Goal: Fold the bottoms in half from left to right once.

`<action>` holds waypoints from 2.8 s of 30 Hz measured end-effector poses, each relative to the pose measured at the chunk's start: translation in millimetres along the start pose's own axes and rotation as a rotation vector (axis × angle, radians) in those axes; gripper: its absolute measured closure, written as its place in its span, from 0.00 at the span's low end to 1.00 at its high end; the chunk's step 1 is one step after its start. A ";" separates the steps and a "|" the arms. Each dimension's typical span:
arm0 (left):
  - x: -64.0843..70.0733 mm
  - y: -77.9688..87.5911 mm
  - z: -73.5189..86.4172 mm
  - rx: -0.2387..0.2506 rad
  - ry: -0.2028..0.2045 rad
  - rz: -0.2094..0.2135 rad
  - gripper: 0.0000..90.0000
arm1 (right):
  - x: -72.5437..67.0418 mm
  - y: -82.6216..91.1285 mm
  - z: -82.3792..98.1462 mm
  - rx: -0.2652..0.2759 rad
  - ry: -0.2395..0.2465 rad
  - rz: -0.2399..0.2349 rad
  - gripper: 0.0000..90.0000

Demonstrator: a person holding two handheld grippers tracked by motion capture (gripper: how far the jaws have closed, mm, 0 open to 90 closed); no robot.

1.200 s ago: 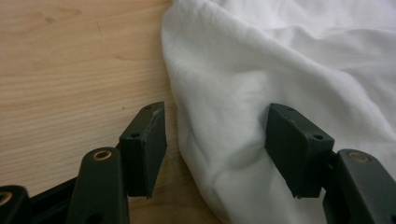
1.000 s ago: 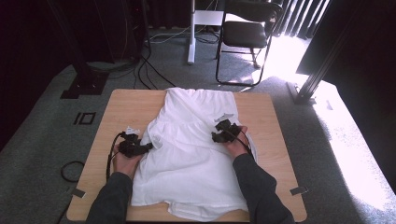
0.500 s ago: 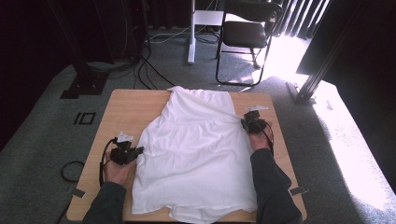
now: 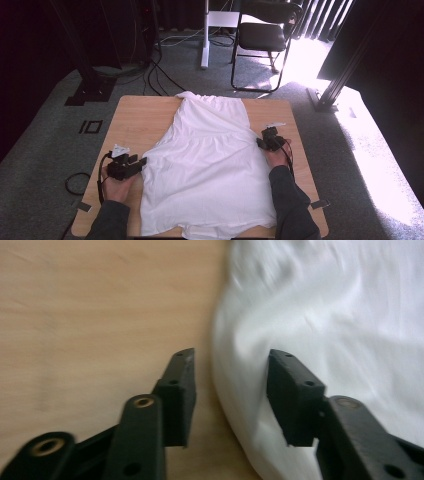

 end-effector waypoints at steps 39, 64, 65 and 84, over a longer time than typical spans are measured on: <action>42.9 -12.2 56.1 -0.259 -0.154 0.116 0.97 | -49.0 83.7 96.6 0.003 0.018 -0.181 0.99; 59.3 -62.7 -16.1 -0.152 -0.179 0.108 0.51 | -138.2 26.5 -48.3 0.095 0.324 -0.298 0.49; 59.7 -67.5 -15.0 -0.162 -0.175 0.107 0.51 | -142.6 18.7 -52.3 0.085 0.325 -0.294 0.49; 58.3 -76.4 -7.8 -0.227 -0.143 0.131 0.63 | -56.1 2.3 -48.5 0.060 0.050 -0.159 0.85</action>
Point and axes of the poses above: each handheld gripper's, and its own axes: y roughly backward along the jaws, z roughly out of its underside, x roughly to its right, the point moved 7 cm from there along -y, roughly forward along the jaws, and after that the axes turned 7 degrees about y, right-handed, at the moved point
